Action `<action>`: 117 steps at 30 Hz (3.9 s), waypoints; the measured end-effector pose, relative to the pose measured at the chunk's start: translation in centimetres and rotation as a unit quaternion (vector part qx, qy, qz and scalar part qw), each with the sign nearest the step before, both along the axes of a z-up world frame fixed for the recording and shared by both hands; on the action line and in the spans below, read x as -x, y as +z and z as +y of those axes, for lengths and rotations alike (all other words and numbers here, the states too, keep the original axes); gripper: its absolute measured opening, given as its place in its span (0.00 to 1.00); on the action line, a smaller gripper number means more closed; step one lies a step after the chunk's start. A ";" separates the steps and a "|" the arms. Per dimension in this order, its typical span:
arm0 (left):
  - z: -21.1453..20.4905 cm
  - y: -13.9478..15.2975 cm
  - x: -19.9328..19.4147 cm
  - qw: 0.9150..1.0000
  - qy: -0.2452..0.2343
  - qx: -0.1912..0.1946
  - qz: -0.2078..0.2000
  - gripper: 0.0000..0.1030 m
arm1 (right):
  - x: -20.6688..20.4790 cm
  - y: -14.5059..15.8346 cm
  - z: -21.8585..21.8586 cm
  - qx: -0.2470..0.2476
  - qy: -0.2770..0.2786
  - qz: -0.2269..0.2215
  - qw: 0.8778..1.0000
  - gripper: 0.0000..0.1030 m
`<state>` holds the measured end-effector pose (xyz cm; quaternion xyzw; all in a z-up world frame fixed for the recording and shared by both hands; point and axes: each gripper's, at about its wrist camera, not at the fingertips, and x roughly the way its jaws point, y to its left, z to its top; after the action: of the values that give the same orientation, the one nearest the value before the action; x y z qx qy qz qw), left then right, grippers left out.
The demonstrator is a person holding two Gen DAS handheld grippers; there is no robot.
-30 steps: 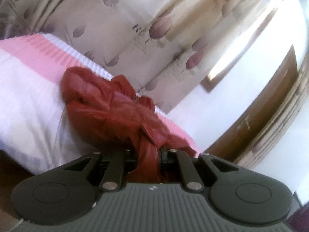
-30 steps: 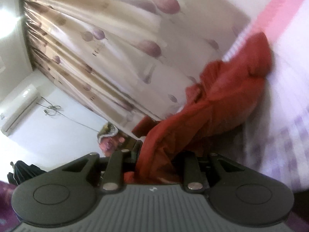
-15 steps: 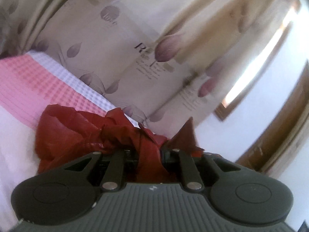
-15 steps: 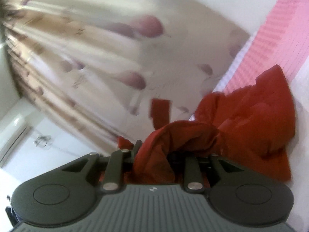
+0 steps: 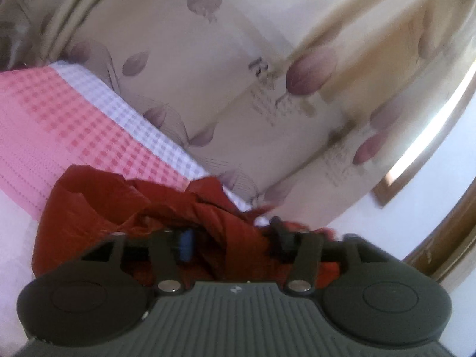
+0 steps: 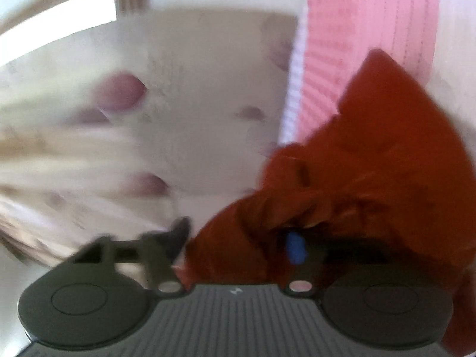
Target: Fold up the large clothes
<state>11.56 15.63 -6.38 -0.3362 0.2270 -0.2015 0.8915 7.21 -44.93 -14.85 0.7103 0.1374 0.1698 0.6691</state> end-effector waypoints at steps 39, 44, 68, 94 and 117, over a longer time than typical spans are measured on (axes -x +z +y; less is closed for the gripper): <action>-3.8 -8.1 -8.0 0.972 -0.036 -0.222 0.073 0.11 | -8.2 1.5 10.4 0.568 0.181 0.046 0.802 0.38; -3.6 -9.2 -8.3 0.975 -0.033 -0.207 0.073 0.11 | -8.7 0.4 9.7 0.544 0.179 0.043 0.819 0.37; -4.2 -8.5 -8.3 0.968 -0.035 -0.228 0.097 0.11 | -9.0 7.3 11.2 0.686 0.111 0.052 0.717 0.47; -2.6 -2.5 -1.7 0.986 -0.040 -0.153 -0.050 0.15 | -7.1 5.7 9.6 0.658 0.072 0.038 0.749 0.56; -13.5 -9.2 -3.7 0.973 -0.133 -0.182 0.055 0.15 | -8.7 2.8 21.4 0.637 0.215 -0.031 0.740 0.54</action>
<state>15.25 2.13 -15.56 -0.1455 0.3515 -0.2542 0.8892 15.95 -23.57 -12.03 0.0650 0.3415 0.2038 0.9152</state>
